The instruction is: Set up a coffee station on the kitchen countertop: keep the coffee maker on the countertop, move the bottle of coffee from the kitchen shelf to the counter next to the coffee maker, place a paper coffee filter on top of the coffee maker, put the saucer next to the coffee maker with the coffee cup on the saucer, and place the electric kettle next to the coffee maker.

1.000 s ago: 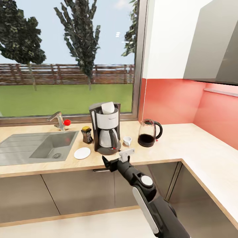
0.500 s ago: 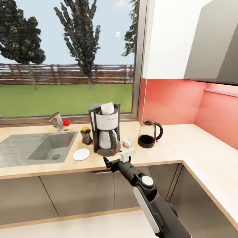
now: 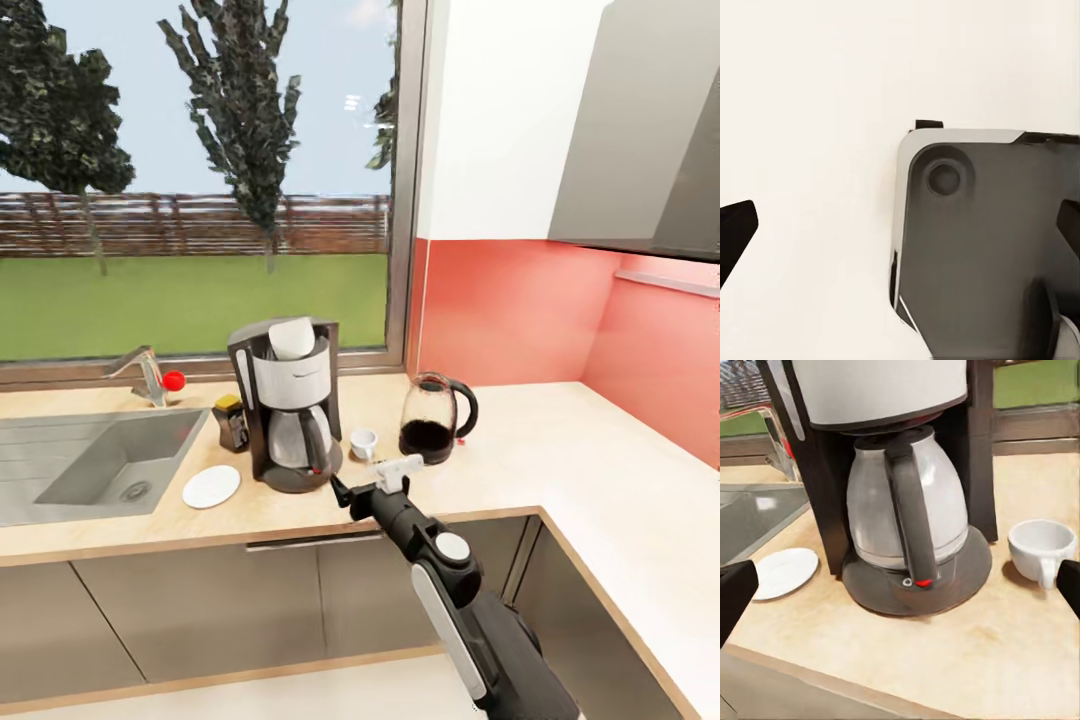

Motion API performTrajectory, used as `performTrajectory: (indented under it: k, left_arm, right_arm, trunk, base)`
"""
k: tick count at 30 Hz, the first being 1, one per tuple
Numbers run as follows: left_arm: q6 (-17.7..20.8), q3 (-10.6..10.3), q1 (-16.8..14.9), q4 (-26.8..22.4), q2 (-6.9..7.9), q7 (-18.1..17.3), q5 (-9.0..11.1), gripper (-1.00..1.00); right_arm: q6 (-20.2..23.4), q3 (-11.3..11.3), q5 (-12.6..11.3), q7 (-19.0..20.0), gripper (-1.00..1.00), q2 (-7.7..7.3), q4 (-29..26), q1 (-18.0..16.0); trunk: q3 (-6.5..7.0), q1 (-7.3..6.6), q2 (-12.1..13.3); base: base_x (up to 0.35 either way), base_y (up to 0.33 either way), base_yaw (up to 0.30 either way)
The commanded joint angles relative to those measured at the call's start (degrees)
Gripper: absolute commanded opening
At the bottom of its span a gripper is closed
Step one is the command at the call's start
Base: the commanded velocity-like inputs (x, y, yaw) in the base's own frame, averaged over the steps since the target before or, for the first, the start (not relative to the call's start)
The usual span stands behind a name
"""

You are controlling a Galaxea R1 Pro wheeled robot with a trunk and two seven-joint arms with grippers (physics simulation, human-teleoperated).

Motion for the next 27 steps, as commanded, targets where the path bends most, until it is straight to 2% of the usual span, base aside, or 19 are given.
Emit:
performTrajectory:
  k: [1,2,3,6,14,17,22,27]
  left_arm:
    - [-0.2,-0.1,0.0,0.1,0.04,-0.2,0.5,1.0]
    - [-0.1,-0.1,0.0,0.2,0.08,-0.1,0.5,1.0]
    - [-0.1,-0.1,0.0,0.2,0.1,0.0,0.5,1.0]
    - [0.0,-0.1,0.0,0.3,0.13,0.6,0.5,1.0]
    - [0.2,-0.1,0.2,0.4,0.2,1.3,0.5,1.0]
    - [0.3,-0.1,0.3,0.8,0.64,1.4,0.5,1.0]
    - [0.4,-0.1,0.3,2.3,2.33,1.3,0.5,1.0]
    - [0.5,-0.1,0.4,3.7,4.26,1.3,0.6,1.0]
  right_arm:
    - [0.2,-0.4,-0.3,-0.2,1.0,-0.15,-0.1,0.0]
    - [-0.2,-0.7,-0.3,-0.6,1.0,-0.48,-0.1,0.0]
    - [-0.4,-7.5,-0.3,-7.3,1.0,-1.29,-0.1,0.0]
    - [-0.9,-8.1,-0.3,-7.6,1.0,-2.64,-0.2,0.0]
    - [-0.8,-8.4,0.2,-8.6,1.0,-3.08,-0.2,0.0]
    - [-0.9,-8.6,1.9,-12.3,1.0,-3.06,-0.1,0.0]
    - [-1.3,-8.9,4.5,-21.7,1.0,-3.01,0.4,0.0]
    - [-3.4,-9.1,5.1,-25.8,1.0,-2.82,3.4,0.0]
  trunk:
    - [-0.13,0.05,-0.1]
    - [-0.13,0.05,-0.1]
    - [-0.13,0.05,-0.1]
    - [-0.13,0.05,-0.1]
    - [-0.13,0.05,-0.1]
    - [-0.13,0.05,-0.1]
    - [-0.13,0.05,-0.1]
    - [-0.13,0.05,-0.1]
  base:
    - [0.114,-0.258,0.0]
    - [0.062,-0.268,0.0]
    - [0.04,-0.274,0.0]
    - [0.017,-0.282,0.0]
    - [0.002,-0.181,0.0]
    - [0.0,-0.024,0.0]
    - [0.0,-0.007,0.0]
    - [0.0,-0.001,0.0]
